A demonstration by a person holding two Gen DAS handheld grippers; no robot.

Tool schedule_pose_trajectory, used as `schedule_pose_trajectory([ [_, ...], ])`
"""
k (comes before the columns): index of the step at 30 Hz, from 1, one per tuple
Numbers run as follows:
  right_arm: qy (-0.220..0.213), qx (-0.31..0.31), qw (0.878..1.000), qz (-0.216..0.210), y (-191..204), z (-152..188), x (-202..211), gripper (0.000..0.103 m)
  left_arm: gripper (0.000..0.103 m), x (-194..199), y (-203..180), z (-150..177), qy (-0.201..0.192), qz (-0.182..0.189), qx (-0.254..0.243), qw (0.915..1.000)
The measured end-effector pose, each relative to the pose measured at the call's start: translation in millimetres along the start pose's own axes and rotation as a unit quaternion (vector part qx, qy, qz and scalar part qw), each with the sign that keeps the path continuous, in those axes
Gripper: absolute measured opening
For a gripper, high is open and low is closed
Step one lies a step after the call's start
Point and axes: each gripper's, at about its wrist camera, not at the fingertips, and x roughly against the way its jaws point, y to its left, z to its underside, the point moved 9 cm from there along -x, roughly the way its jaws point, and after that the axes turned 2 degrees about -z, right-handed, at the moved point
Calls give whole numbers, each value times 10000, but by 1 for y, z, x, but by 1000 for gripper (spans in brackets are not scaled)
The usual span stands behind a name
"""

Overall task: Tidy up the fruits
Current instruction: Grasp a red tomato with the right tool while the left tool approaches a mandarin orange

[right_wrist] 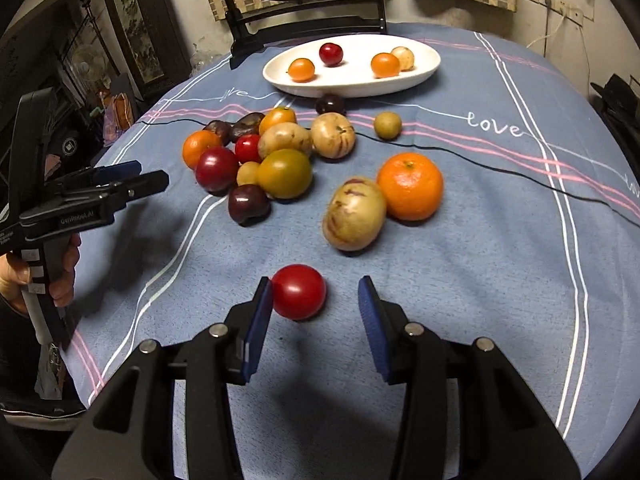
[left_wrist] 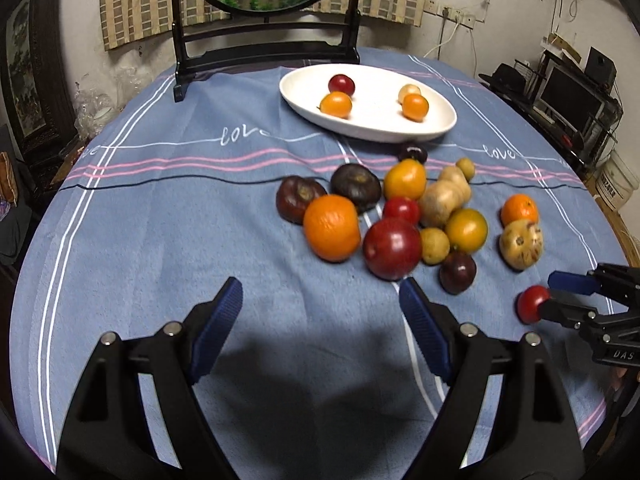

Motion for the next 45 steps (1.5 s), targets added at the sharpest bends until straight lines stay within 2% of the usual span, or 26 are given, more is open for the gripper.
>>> schedule_pose_trajectory([
  [9,235,128,9996,86,9,4,-19,46,83,-11,-2,2,126,53,75,9999],
  [13,67,108,9999,-3,9,0,-19,44,83,-16,4,-1,150,-19,149,9998],
  [17,-40,126,9999,93,7,0,-18,41,83,-21,10,-2,197,-104,156,9996],
  [26,-61,139,9999,7,5,-1,-19,41,81,-37,19,-16,262,-64,362,9990],
  [28,-55,148,9999,1,5,-1,-19,41,74,-43,16,-16,318,-22,339,9989],
  [32,-34,171,9998,5,5,-1,-20,41,72,-54,11,-17,392,90,318,9987],
  [37,-28,198,9998,9,6,-1,-21,42,51,-57,3,-23,436,320,347,9979],
  [39,-20,212,9998,28,6,-1,-22,42,41,-60,0,-27,530,522,448,9962],
  [42,-15,235,9997,64,7,-1,-22,42,40,-63,0,-30,639,567,630,9943],
  [44,-12,248,9997,80,7,-1,-22,42,43,-65,2,-32,672,548,742,9935],
  [45,-11,254,9996,84,7,-1,-22,42,49,-66,4,-33,704,522,831,9927],
])
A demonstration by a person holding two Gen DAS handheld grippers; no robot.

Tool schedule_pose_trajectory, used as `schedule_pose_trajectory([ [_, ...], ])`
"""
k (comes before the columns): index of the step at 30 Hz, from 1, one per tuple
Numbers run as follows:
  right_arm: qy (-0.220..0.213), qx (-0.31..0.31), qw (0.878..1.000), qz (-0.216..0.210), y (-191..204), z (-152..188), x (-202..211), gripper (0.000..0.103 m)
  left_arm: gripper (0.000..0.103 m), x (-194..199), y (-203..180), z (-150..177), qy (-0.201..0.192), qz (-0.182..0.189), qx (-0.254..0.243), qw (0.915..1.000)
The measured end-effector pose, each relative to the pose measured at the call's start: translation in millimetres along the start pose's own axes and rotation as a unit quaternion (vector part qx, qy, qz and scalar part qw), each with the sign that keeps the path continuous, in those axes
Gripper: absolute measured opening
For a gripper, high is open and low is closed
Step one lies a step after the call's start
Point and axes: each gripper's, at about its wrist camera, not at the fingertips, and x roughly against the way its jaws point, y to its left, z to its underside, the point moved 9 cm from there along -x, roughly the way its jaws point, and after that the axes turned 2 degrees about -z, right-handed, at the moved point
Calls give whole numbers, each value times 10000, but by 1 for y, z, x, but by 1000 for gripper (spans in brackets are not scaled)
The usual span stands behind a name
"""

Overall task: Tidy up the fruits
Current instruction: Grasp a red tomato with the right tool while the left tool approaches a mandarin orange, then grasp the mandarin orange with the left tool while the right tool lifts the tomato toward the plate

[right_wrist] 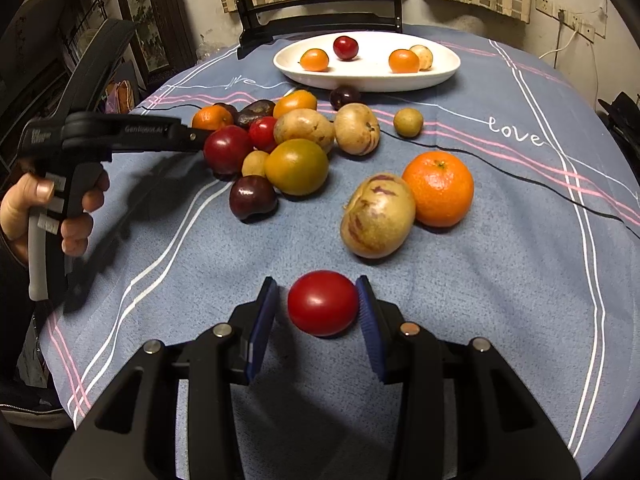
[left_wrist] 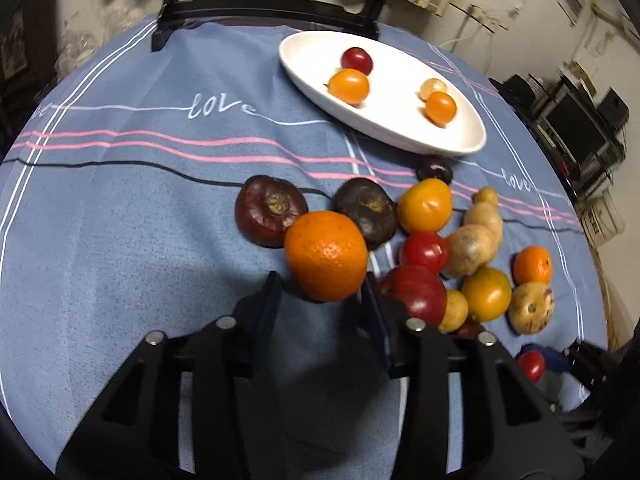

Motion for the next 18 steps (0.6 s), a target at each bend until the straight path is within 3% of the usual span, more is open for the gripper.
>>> schedule_pose_trajectory([
  [4,11,20,10000,-10,0,1,0,42,63,6,5,-6,-100,116,277,9995],
  [6,14,30,10000,-12,0,1,0,42,63,11,6,-9,-130,254,422,9987],
  [18,40,60,10000,-5,0,1,0,42,63,-4,7,-8,-112,-28,367,9993],
])
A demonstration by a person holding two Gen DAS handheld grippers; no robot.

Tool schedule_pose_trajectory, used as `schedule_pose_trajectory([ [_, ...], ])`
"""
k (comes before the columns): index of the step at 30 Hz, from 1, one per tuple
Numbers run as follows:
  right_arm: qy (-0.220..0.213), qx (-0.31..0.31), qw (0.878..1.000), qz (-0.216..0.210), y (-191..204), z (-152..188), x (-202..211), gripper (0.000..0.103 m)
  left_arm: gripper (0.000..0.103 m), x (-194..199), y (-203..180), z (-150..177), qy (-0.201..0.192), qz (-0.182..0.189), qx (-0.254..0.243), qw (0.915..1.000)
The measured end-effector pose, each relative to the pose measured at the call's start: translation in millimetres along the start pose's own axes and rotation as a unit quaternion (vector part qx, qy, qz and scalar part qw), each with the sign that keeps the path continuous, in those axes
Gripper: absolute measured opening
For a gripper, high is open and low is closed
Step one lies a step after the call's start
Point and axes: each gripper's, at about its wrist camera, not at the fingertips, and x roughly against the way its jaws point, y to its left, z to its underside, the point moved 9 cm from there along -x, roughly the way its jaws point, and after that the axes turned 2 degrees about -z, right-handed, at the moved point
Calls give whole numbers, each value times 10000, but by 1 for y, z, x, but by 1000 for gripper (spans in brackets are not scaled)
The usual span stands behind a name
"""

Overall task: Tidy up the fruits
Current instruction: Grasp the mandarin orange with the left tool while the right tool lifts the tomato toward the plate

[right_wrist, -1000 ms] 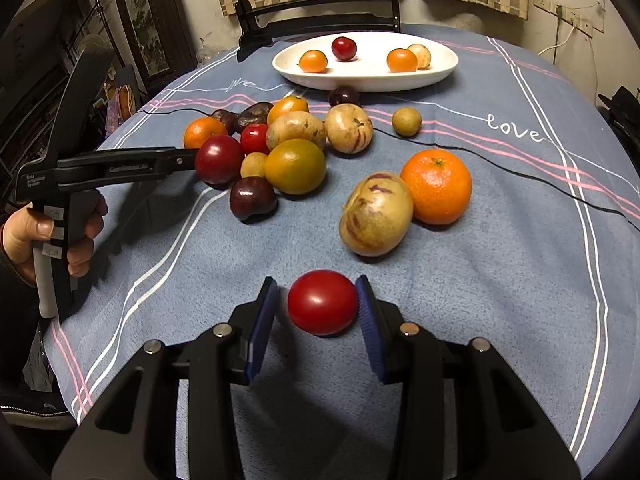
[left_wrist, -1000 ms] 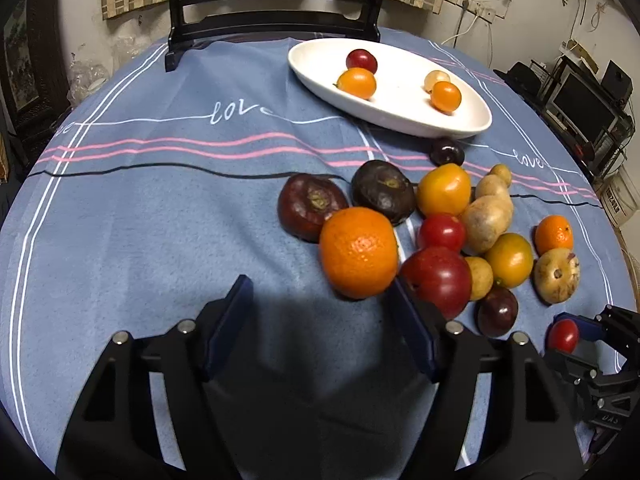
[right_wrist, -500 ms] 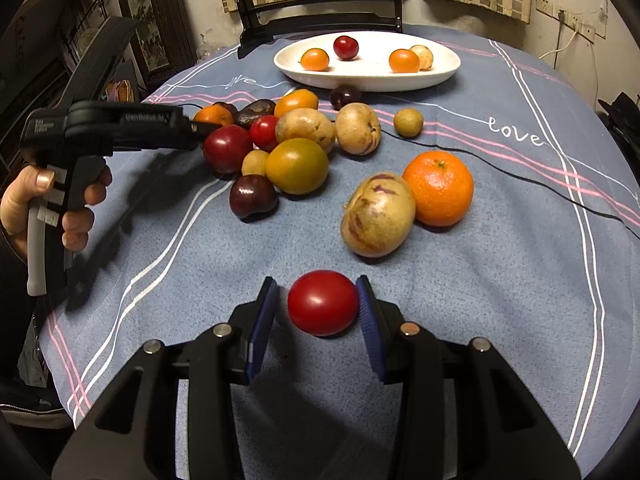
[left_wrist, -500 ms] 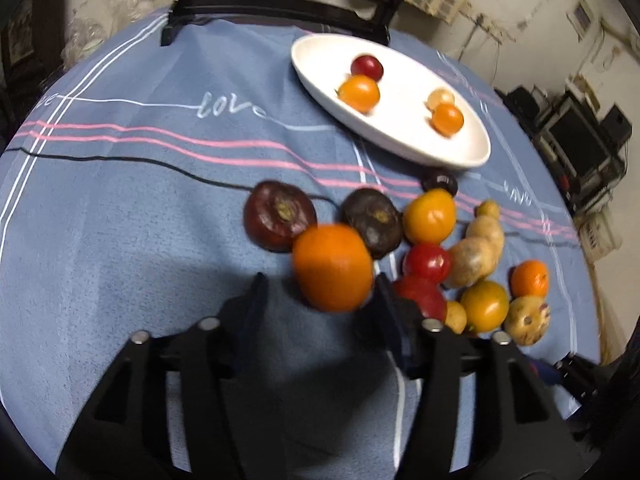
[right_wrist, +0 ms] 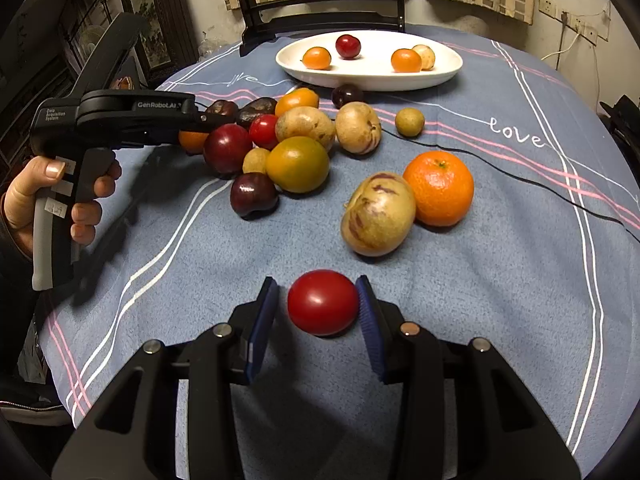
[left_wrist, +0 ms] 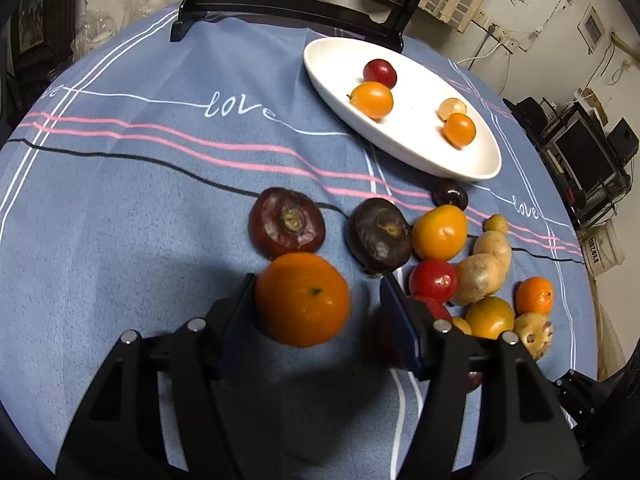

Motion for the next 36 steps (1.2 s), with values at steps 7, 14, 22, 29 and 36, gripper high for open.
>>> schedule_pose_trajectory([
  [7,27,6,10000,58,0,0,0,42,44,1,2,3,-216,-406,-503,9977],
  [14,46,98,9997,203,2,0,0,41,43,5,5,5,-185,-284,-492,9982],
  [22,-152,114,9996,231,-1,-8,14,39,43,35,-2,11,-394,-181,-742,9963],
  [29,-22,216,9996,194,4,-3,9,36,43,53,-8,11,-519,-137,-845,9950],
  [36,158,376,9990,208,12,5,0,37,43,54,-13,15,-487,-103,-903,9947],
])
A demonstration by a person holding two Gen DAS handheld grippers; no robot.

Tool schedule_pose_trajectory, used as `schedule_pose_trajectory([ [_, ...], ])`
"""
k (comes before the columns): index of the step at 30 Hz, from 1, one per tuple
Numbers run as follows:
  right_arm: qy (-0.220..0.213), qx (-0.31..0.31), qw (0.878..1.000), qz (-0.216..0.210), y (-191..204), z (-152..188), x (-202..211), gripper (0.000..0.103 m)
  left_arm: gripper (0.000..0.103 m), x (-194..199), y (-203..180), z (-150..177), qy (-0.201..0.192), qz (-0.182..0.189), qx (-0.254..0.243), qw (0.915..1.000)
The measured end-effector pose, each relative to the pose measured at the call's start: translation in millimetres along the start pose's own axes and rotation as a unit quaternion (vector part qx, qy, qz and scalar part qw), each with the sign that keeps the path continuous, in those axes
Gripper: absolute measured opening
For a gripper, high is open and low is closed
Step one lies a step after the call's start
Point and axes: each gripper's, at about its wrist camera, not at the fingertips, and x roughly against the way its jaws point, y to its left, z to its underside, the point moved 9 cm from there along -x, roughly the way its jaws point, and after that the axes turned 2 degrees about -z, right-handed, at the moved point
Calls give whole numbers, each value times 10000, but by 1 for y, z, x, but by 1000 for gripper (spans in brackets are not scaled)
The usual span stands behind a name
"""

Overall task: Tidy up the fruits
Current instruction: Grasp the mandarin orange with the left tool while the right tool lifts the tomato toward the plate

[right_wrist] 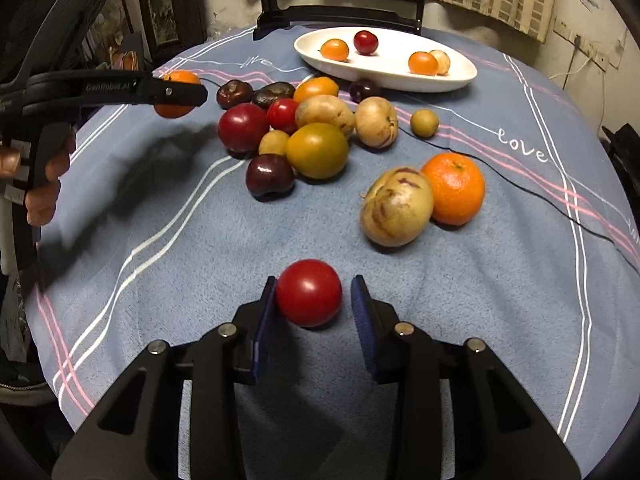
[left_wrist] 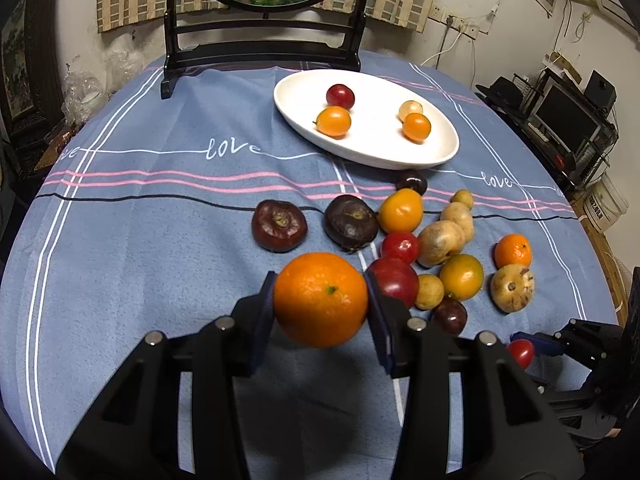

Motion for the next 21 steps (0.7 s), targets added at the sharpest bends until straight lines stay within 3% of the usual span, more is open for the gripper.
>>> schedule_pose_trajectory([
  [3,-84,-70,9999,-56,-2,-2,1,31,43,-1,0,1,25,6,4,10000],
  [11,-308,-71,9995,-35,-7,-14,14,31,43,3,-7,-5,-30,47,-95,9999],
  [21,-1031,7,9947,-27,-34,-79,72,31,43,27,-38,-39,-368,202,-372,9984],
])
